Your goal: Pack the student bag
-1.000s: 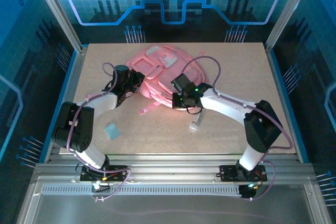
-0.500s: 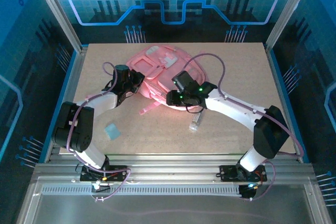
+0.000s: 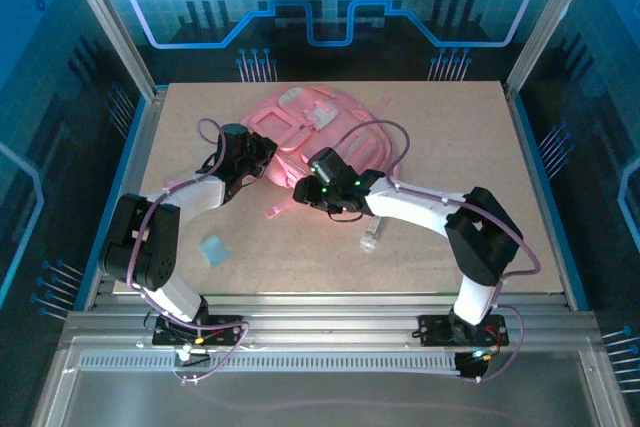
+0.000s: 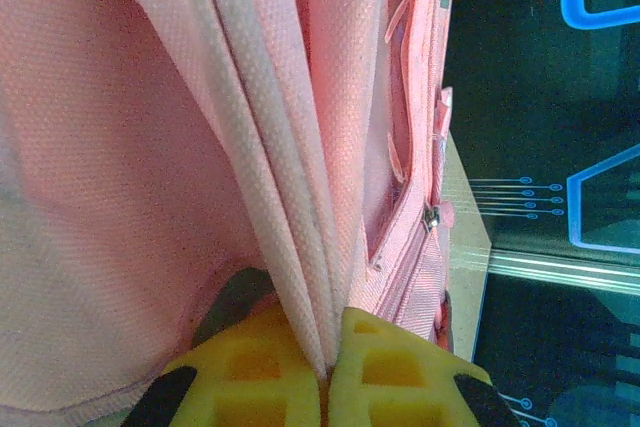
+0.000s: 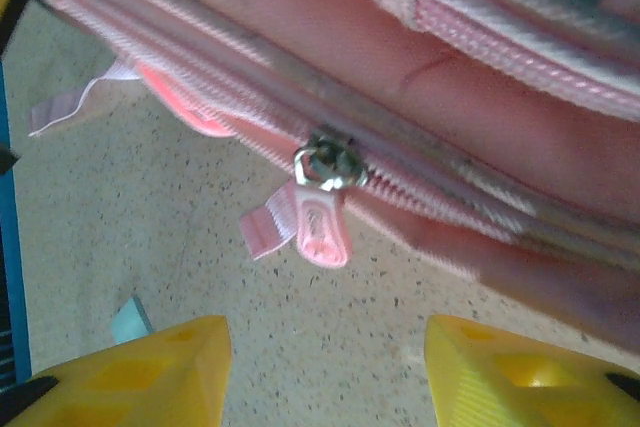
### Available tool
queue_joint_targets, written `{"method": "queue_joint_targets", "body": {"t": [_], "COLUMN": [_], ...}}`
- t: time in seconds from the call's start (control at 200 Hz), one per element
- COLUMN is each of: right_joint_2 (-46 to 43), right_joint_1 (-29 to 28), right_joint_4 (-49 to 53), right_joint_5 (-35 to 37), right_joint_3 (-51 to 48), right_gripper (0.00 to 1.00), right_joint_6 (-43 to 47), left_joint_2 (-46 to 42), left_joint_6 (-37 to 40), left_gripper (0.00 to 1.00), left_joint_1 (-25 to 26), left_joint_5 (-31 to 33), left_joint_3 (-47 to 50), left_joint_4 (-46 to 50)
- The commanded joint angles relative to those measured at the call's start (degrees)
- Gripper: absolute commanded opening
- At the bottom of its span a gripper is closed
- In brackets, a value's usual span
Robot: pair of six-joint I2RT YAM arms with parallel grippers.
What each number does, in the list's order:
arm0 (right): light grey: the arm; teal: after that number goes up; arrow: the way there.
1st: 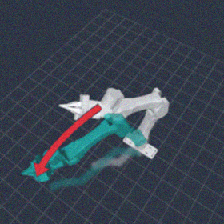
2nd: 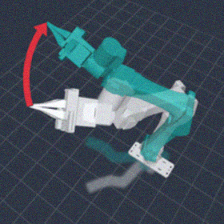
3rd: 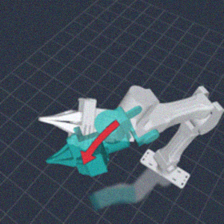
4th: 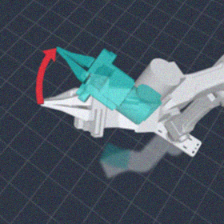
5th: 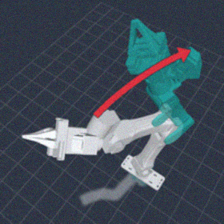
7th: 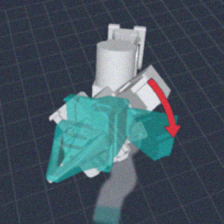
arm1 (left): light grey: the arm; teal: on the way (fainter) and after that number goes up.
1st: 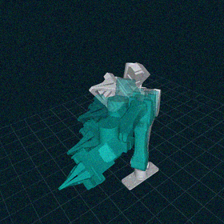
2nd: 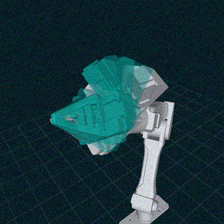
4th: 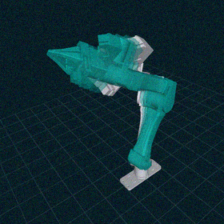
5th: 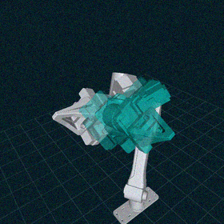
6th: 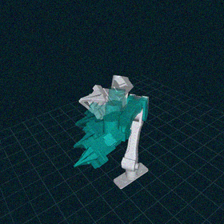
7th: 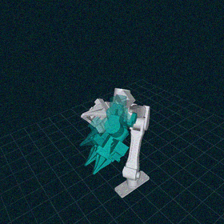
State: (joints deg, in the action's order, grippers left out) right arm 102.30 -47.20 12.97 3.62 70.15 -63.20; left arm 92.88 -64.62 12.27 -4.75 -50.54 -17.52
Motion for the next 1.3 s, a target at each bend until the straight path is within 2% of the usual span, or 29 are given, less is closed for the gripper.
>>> {"method": "queue_joint_targets", "body": {"t": [0.0, 0.145, 0.235, 0.385, 0.505, 0.67, 0.965, 1.121, 1.231, 1.296], "right_joint_2": [3.0, 5.9, 7.8, 8.5, 6.5, 2.7, -4.3, -7.5, -9.9, -11.0], "right_joint_1": [-0.5, -0.1, 0.4, 0.8, 0.9, 1.6, 4.5, 9.8, 14.7, 15.5], "right_joint_4": [-7.3, -12.6, -14.8, -17.1, -16.9, -12.0, 16.3, 27.0, 29.7, 29.5], "right_joint_5": [1.3, 4.1, 4.5, 5.0, 6.4, 5.3, 1.5, 0.3, -0.4, -1.6], "right_joint_3": [-0.8, -0.7, 0.0, -0.1, -1.9, -4.5, -6.2, -6.3, -6.3, -5.6], "right_gripper": [0.55, 0.53, 0.48, 0.18, 0.00, 0.00, 0.00, 0.00, 0.00, 0.00], "right_joint_6": [-6.1, -8.4, -9.5, -10.6, -9.2, -2.6, 22.3, 30.7, 34.1, 34.5], "left_joint_2": [-3.8, -4.9, -5.4, -6.0, -5.7, -3.1, 3.4, 6.6, 8.4, 8.5], "left_joint_6": [-1.1, -1.2, -1.2, -0.6, -0.1, 1.2, 6.5, 7.9, 8.4, 7.7], "left_gripper": [0.00, 0.00, 0.00, 0.00, 0.00, 0.00, 0.00, 0.00, 0.00, 0.00], "left_joint_1": [0.7, 0.9, 0.9, 0.9, 0.8, -0.6, -5.2, -6.2, -6.5, -6.3], "left_joint_5": [-0.6, -0.4, -0.4, 0.3, 1.0, 1.2, -2.3, -4.7, -6.6, -7.8], "left_joint_3": [-0.6, 0.1, 0.5, 1.2, 1.2, 0.0, -7.4, -11.3, -13.8, -13.6], "left_joint_4": [-6.1, -6.1, -6.0, -5.6, -5.4, -5.7, -4.2, -3.3, -1.9, -2.2]}}
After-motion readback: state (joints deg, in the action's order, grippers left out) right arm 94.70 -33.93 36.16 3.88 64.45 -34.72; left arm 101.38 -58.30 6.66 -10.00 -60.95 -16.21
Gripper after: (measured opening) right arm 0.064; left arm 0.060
